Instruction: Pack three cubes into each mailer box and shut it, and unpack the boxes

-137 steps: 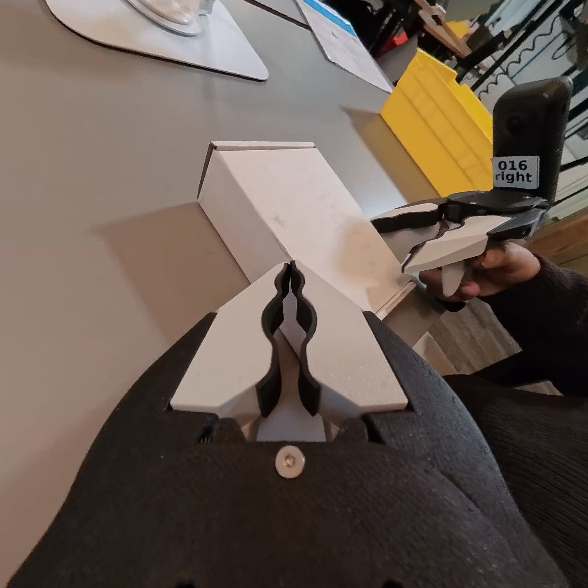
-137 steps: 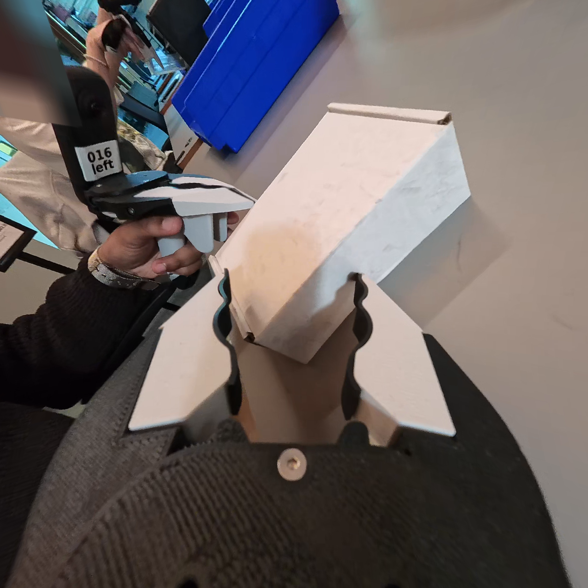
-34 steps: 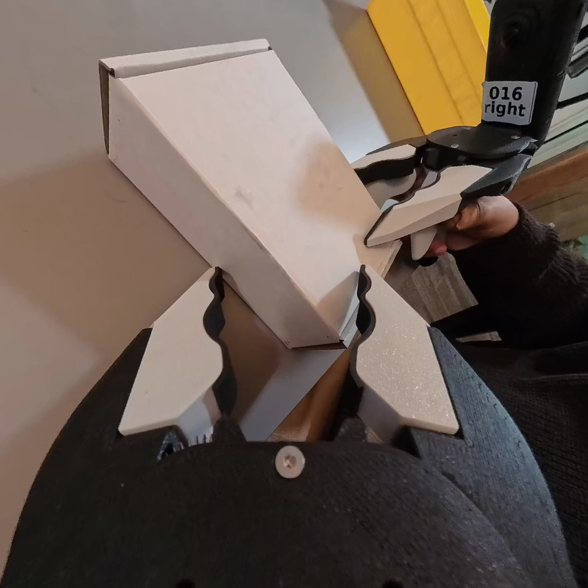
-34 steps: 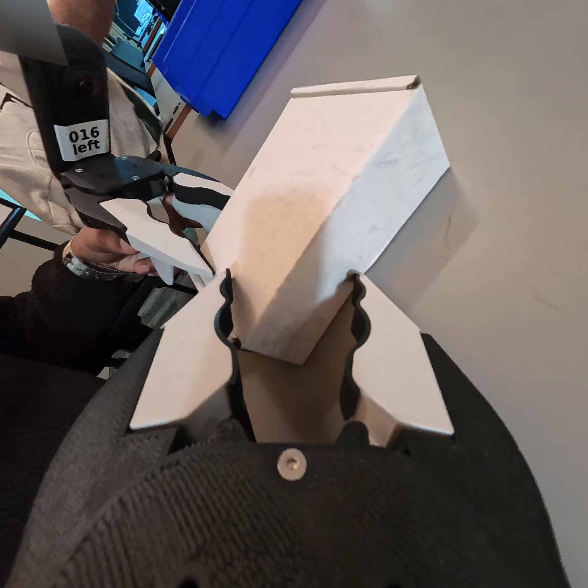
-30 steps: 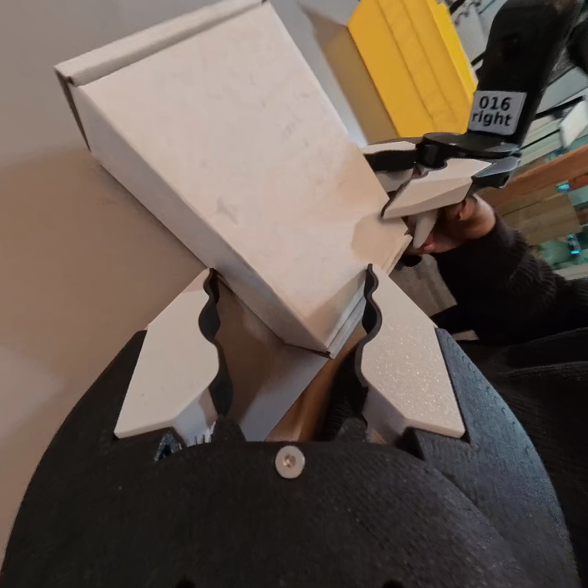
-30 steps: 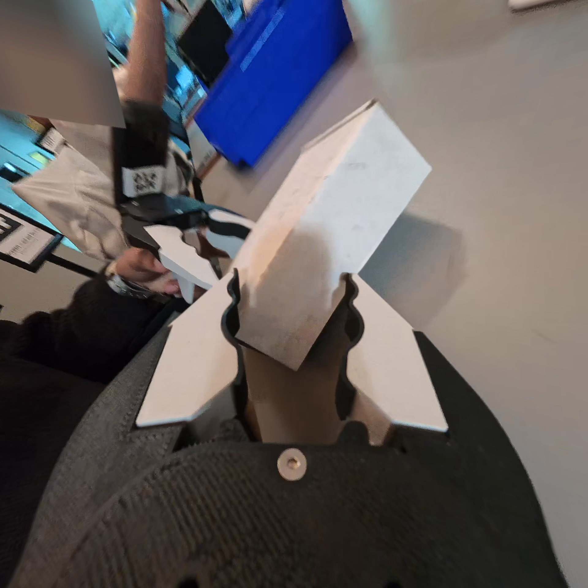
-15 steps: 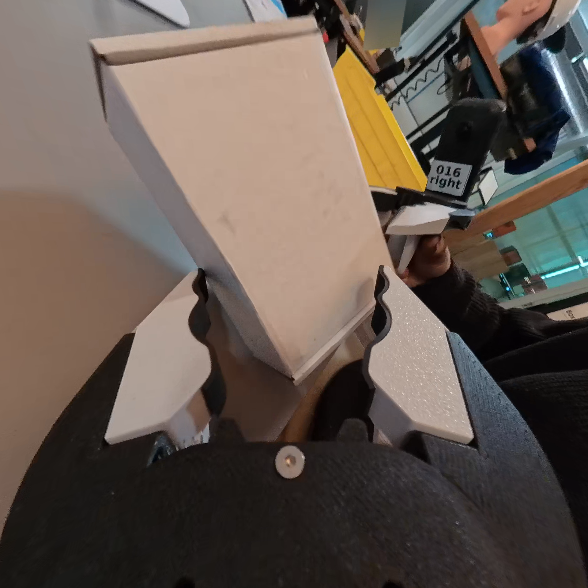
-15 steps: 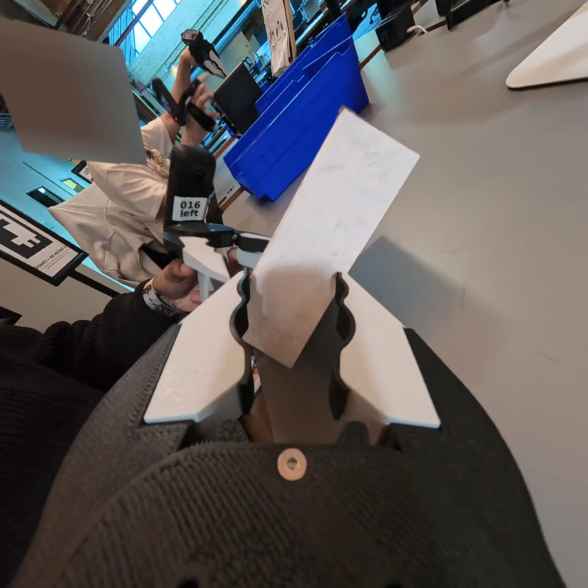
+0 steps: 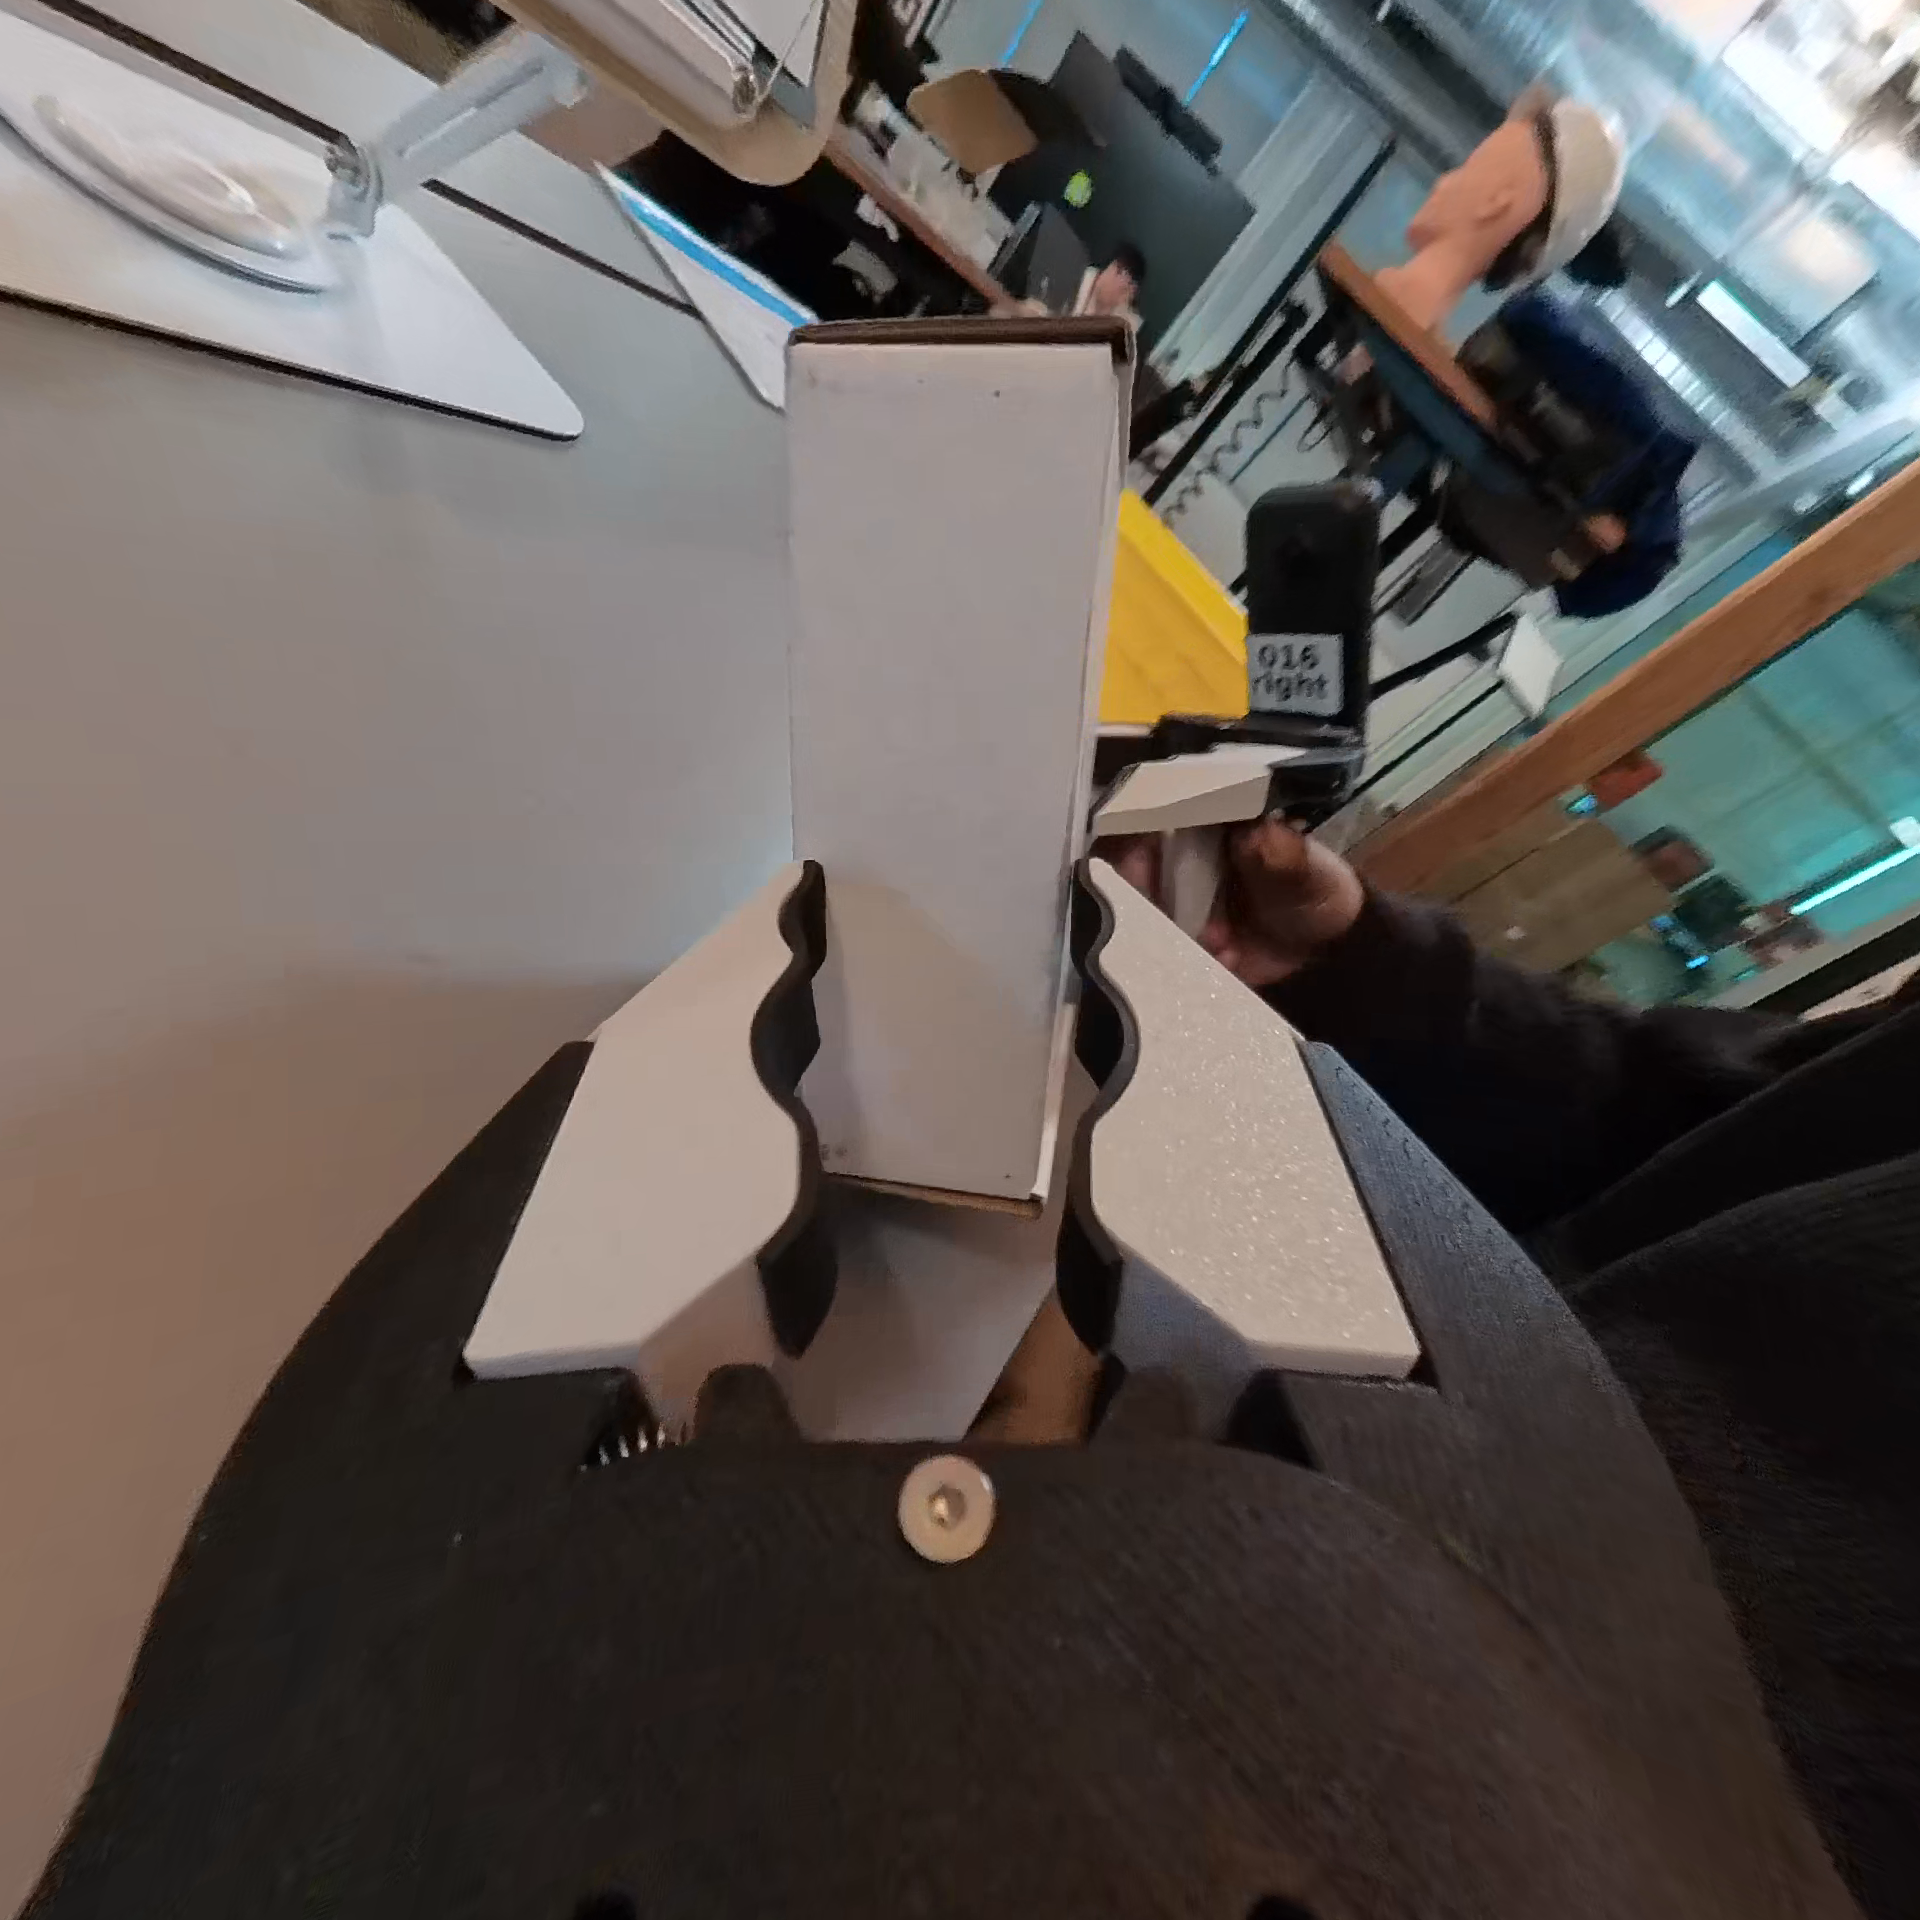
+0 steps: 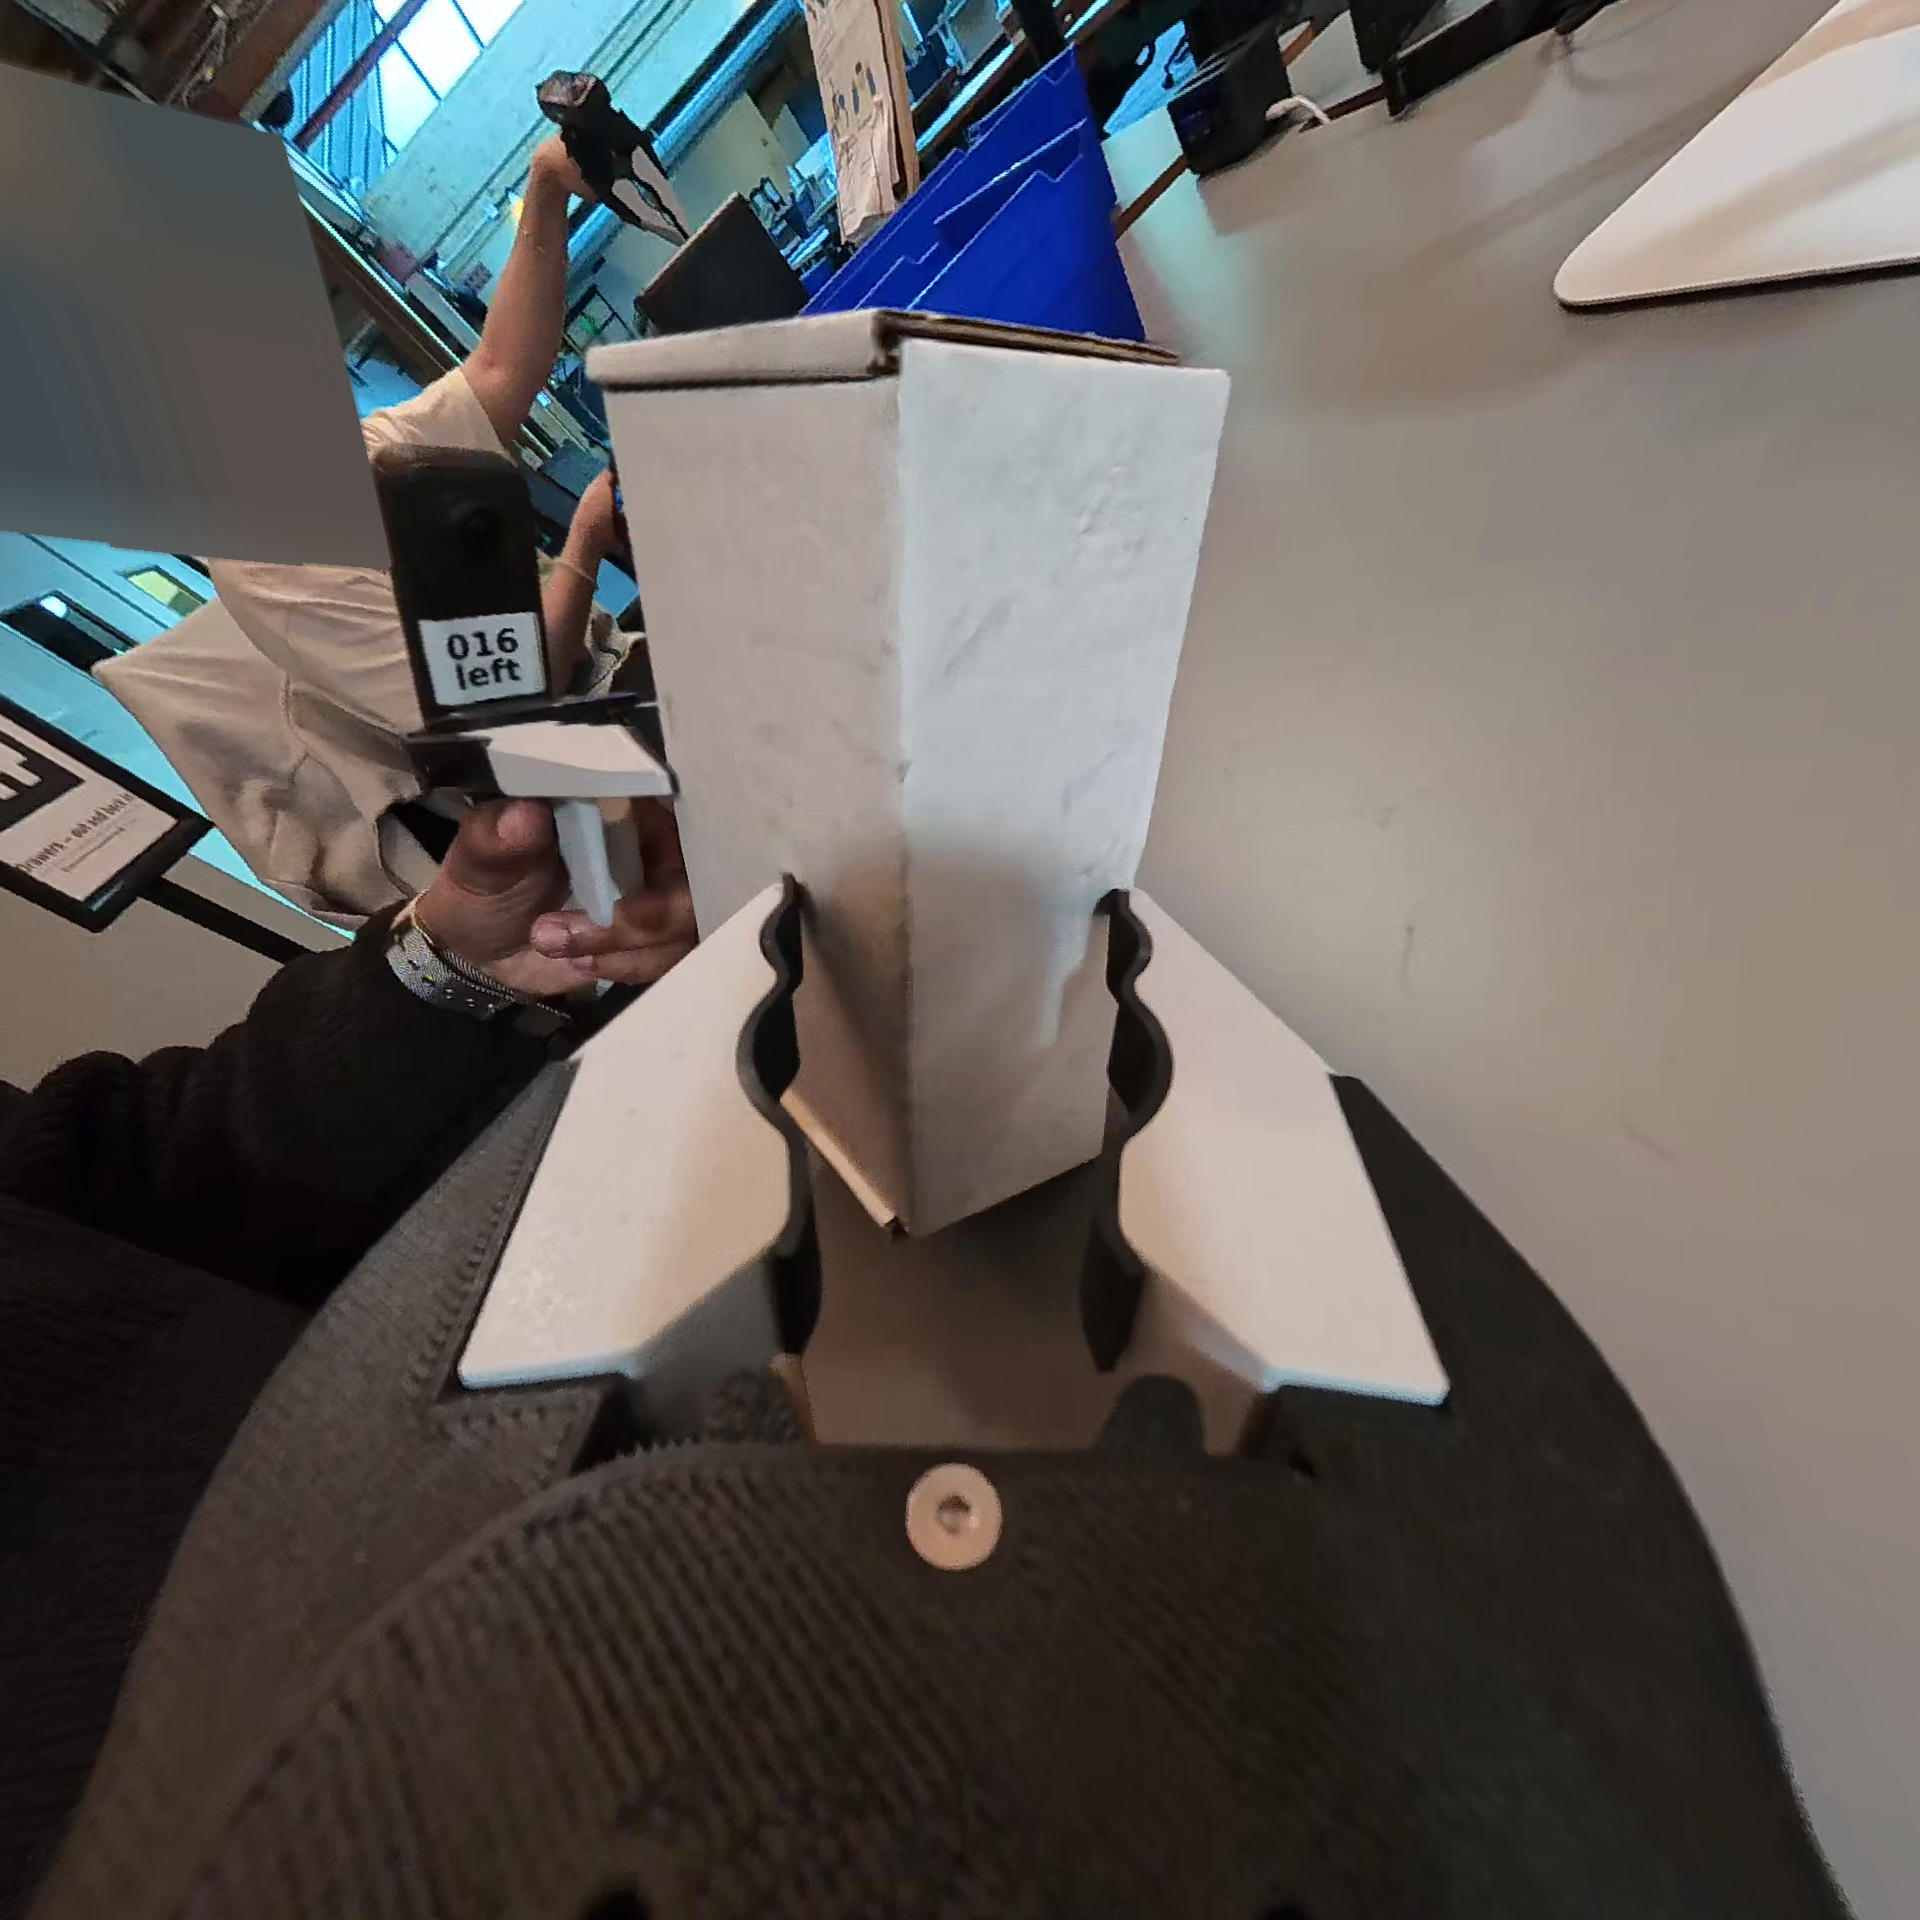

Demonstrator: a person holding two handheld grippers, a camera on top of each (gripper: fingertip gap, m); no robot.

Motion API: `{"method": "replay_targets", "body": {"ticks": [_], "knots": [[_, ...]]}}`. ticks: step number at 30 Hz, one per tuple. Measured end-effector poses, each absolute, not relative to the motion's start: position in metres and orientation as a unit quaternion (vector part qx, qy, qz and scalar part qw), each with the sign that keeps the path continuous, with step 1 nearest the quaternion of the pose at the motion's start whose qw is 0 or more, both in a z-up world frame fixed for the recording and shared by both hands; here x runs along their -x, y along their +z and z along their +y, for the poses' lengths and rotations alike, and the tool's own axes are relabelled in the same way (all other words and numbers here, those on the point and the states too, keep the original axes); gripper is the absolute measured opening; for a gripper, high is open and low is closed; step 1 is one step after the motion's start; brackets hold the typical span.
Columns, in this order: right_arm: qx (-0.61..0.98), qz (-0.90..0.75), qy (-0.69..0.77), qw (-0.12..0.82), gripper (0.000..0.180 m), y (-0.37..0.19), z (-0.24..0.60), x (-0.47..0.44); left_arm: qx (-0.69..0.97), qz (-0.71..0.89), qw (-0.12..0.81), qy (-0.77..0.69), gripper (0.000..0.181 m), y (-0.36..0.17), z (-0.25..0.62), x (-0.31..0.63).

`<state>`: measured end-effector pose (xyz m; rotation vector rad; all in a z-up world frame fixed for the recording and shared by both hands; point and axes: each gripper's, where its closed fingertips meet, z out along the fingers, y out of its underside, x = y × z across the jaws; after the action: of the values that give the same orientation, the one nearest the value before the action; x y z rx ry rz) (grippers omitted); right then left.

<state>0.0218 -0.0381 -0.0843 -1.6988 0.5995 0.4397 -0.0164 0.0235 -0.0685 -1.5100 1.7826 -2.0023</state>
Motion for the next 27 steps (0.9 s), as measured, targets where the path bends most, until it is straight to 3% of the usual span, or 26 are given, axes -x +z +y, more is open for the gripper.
{"method": "replay_targets", "body": {"ticks": [14, 27], "knots": [[0.727, 0.221, 0.221, 0.611, 0.057, -0.083, -0.041, -0.019, 0.452, 0.560, 0.054, -0.692, 0.047, -0.052, 0.024, 0.018], [0.727, 0.209, 0.222, 0.615, 0.057, -0.083, -0.041, -0.019, 0.471, 0.492, -0.044, -0.731, 0.045, -0.045, 0.028, 0.018]]}}
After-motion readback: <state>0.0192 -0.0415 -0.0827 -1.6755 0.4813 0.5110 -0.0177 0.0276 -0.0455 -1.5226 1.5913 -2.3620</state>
